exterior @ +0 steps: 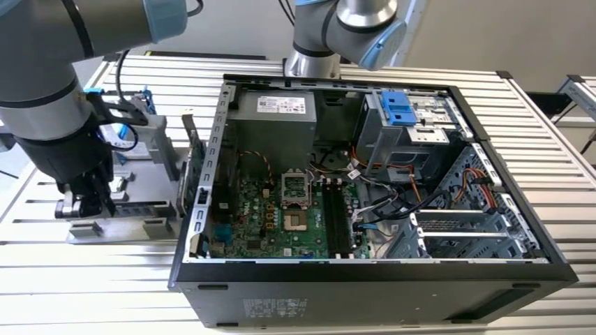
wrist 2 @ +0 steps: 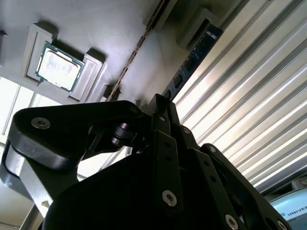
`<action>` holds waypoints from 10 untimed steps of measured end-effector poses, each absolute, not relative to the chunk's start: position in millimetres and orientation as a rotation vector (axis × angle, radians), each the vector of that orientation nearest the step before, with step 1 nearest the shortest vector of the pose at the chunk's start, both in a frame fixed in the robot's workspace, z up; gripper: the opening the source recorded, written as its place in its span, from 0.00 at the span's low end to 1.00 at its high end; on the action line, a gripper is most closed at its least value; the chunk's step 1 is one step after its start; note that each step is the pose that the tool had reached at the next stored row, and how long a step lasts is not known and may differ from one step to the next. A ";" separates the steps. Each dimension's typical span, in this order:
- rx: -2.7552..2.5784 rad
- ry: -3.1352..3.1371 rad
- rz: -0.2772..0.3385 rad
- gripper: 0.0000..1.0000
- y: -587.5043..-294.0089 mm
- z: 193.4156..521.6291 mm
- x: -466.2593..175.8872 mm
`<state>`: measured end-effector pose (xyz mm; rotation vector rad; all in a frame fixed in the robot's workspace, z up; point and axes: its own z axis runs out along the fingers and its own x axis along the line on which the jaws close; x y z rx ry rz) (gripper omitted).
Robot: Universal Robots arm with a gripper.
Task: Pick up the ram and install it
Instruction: 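Pick up the ram and move it above insertion slot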
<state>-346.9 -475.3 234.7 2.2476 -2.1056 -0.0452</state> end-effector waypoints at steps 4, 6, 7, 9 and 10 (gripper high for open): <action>2.247 -2.106 -0.045 0.00 -475.3 239.4 -347.1; 2.247 -2.106 -0.045 0.00 -475.3 241.7 -347.1; 2.247 -2.106 -0.045 0.00 -475.3 242.9 -347.1; 2.247 -2.106 -0.045 0.00 -475.3 245.2 -347.1; 2.247 -2.106 -0.045 0.00 -475.3 246.2 -347.1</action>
